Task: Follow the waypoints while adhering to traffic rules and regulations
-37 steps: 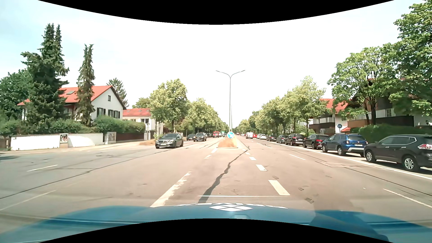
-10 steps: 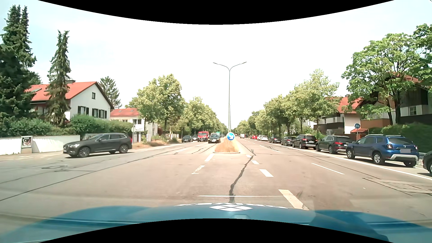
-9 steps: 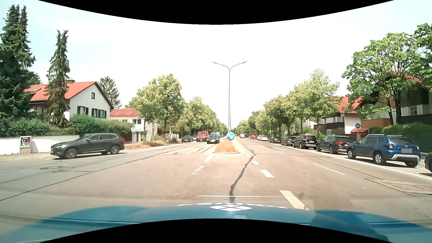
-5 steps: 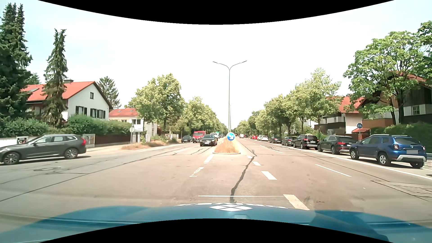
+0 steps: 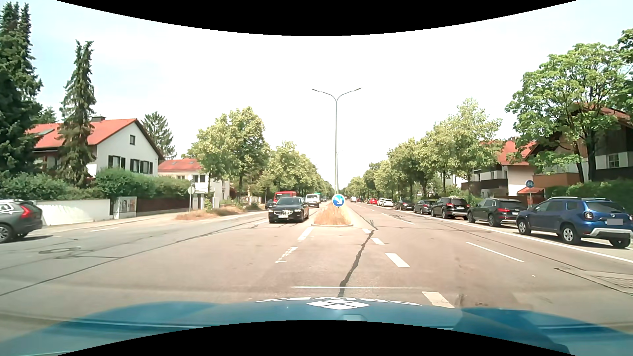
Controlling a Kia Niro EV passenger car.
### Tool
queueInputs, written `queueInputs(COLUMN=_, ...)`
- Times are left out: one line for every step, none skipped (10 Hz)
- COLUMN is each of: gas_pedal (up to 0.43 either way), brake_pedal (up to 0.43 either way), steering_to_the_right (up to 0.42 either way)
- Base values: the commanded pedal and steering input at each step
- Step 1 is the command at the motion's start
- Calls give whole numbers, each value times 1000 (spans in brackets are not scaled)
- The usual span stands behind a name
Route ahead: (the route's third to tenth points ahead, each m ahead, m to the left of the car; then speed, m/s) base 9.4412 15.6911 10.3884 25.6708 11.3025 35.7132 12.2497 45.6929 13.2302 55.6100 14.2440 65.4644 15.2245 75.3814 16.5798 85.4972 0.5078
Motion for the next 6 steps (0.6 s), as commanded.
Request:
queueInputs(gas_pedal=0, brake_pedal=177, steering_to_the_right=-3)
queueInputs(gas_pedal=0, brake_pedal=171, steering_to_the_right=-2)
queueInputs(gas_pedal=0, brake_pedal=171, steering_to_the_right=-3)
queueInputs(gas_pedal=0, brake_pedal=177, steering_to_the_right=-2)
queueInputs(gas_pedal=0, brake_pedal=171, steering_to_the_right=-3)
queueInputs(gas_pedal=0, brake_pedal=177, steering_to_the_right=-3)
